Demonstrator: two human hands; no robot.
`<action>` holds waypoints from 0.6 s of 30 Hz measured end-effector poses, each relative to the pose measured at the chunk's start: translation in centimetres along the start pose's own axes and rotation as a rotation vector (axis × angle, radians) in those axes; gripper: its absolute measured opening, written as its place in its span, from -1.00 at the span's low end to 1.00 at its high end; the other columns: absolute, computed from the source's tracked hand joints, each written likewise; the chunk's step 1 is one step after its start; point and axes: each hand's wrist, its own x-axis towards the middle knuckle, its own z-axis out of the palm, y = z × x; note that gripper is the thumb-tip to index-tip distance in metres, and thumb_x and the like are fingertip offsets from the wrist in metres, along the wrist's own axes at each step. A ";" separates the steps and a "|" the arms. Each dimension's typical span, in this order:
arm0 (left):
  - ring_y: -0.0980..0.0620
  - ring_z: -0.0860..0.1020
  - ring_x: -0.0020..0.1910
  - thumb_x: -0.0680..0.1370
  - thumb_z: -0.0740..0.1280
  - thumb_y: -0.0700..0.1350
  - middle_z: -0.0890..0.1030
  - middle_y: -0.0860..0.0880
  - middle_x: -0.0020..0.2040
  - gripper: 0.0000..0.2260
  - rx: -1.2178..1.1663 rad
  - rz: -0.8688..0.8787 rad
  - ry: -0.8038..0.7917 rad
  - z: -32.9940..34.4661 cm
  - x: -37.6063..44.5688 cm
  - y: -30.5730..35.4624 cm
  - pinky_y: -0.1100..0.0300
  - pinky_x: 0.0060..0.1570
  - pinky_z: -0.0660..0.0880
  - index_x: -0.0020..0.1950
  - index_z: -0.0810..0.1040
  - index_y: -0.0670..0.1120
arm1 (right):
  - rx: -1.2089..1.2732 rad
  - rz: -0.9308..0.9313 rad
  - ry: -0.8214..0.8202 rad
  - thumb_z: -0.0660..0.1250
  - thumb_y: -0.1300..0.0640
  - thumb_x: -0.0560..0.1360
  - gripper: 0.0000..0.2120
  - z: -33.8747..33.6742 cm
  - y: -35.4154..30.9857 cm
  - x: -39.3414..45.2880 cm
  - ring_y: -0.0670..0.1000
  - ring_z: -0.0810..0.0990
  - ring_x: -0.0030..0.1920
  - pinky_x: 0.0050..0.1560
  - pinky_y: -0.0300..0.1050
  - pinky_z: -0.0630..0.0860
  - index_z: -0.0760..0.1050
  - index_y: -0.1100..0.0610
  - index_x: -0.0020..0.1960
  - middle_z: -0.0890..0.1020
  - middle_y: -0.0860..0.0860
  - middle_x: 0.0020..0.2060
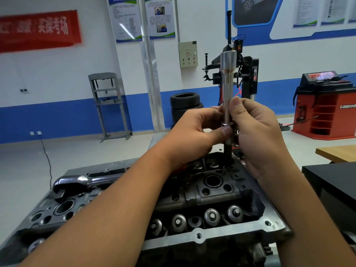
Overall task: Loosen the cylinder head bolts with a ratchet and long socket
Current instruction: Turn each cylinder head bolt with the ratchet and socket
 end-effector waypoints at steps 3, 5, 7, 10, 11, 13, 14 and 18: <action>0.29 0.55 -0.38 0.59 0.46 -0.28 0.68 -0.20 0.01 -0.77 0.092 0.025 0.052 -0.2 0.1 -0.2 0.47 -0.35 0.43 0.23 0.62 -0.30 | 0.014 -0.025 0.021 0.48 -0.14 0.40 -0.72 0.1 0.0 -0.1 0.01 0.71 -0.20 -0.29 -0.16 0.60 0.61 0.07 -0.11 0.70 0.08 -0.20; 0.23 0.51 -0.41 0.62 0.44 -0.25 0.70 -0.19 0.02 -0.78 0.060 0.018 0.033 -0.4 0.1 -0.2 0.41 -0.37 0.41 0.25 0.63 -0.27 | -0.004 -0.040 0.036 0.51 -0.12 0.37 -0.69 0.0 0.0 -0.2 0.01 0.72 -0.22 -0.33 -0.14 0.61 0.59 0.10 -0.09 0.72 0.11 -0.19; 0.14 0.44 -0.44 0.67 0.35 -0.26 0.68 -0.10 -0.02 -0.80 -0.034 -0.004 -0.022 -0.4 0.0 -0.2 0.27 -0.44 0.37 0.28 0.62 -0.27 | -0.025 -0.047 0.026 0.46 -0.11 0.44 -0.70 -0.1 0.1 -0.2 0.05 0.75 -0.14 -0.25 -0.06 0.67 0.60 0.12 -0.06 0.75 0.10 -0.14; 0.21 0.48 -0.45 0.67 0.34 -0.30 0.68 -0.02 -0.06 -0.80 -0.047 -0.007 -0.009 -0.2 0.1 -0.3 0.31 -0.46 0.38 0.28 0.61 -0.23 | -0.014 -0.028 -0.002 0.34 -0.05 0.59 -0.75 -0.1 0.0 -0.1 -0.02 0.72 -0.20 -0.30 -0.16 0.63 0.63 0.12 -0.07 0.72 0.01 -0.23; 0.23 0.53 -0.43 0.65 0.37 -0.31 0.68 -0.04 -0.06 -0.83 -0.030 0.005 0.009 -0.2 0.1 -0.3 0.36 -0.44 0.40 0.23 0.62 -0.20 | 0.003 -0.015 -0.010 0.34 -0.06 0.59 -0.74 0.0 0.0 -0.1 -0.03 0.70 -0.24 -0.34 -0.19 0.60 0.64 0.12 -0.09 0.69 0.02 -0.25; 0.26 0.59 -0.36 0.59 0.46 -0.30 0.68 -0.09 -0.07 -0.86 0.021 0.030 0.047 -0.2 0.1 -0.4 0.46 -0.38 0.43 0.14 0.64 -0.21 | 0.037 -0.011 -0.008 0.40 -0.09 0.50 -0.74 0.1 -0.1 -0.2 -0.05 0.68 -0.28 -0.38 -0.22 0.58 0.63 0.12 -0.11 0.68 0.01 -0.28; 0.27 0.59 -0.34 0.56 0.50 -0.28 0.68 -0.12 -0.07 -0.83 0.041 0.039 0.061 -0.3 0.1 -0.5 0.47 -0.36 0.44 0.14 0.64 -0.25 | 0.039 -0.026 0.007 0.45 -0.10 0.44 -0.73 0.1 -0.2 -0.3 -0.07 0.67 -0.31 -0.39 -0.23 0.56 0.61 0.12 -0.13 0.67 -0.01 -0.30; 0.21 0.51 -0.41 0.61 0.45 -0.26 0.71 -0.01 -0.12 -0.83 0.005 0.035 -0.005 -0.4 0.0 -0.3 0.37 -0.40 0.42 0.20 0.66 -0.22 | 0.002 -0.085 0.032 0.54 -0.10 0.33 -0.72 0.0 -0.3 -0.5 -0.07 0.60 -0.38 -0.43 -0.24 0.52 0.56 0.09 -0.22 0.62 -0.02 -0.36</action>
